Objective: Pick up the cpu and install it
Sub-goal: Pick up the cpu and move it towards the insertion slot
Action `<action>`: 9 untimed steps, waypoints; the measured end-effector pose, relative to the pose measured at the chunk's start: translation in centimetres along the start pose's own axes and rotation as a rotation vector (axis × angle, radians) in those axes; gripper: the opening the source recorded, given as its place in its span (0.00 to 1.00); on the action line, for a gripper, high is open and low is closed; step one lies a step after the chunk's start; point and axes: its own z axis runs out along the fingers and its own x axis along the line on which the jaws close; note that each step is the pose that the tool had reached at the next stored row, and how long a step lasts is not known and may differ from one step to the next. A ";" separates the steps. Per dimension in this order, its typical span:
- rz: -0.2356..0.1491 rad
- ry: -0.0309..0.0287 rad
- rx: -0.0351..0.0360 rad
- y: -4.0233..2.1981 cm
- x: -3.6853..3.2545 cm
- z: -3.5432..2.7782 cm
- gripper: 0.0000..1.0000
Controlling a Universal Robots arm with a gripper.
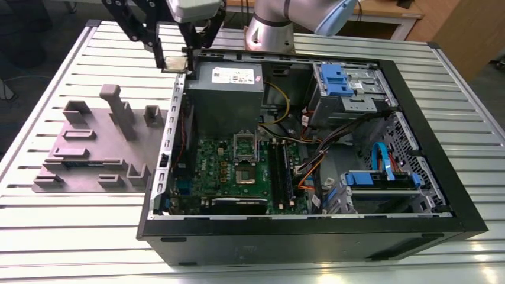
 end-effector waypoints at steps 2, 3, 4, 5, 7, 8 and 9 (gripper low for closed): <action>0.000 0.0000 0.0001 0.01 -0.61 -0.03 0.47; 0.000 0.0000 0.0000 0.01 -0.92 -0.03 0.47; 0.000 0.0000 0.0000 0.01 -1.23 -0.05 0.47; 0.000 -0.0001 0.0000 0.02 -1.56 -0.06 0.47; 0.000 0.0000 0.0000 0.03 -2.23 -0.08 0.47; 0.000 0.0000 0.0000 0.03 -2.55 -0.09 0.47; 0.000 -0.0001 -0.0001 0.03 -2.87 -0.10 0.47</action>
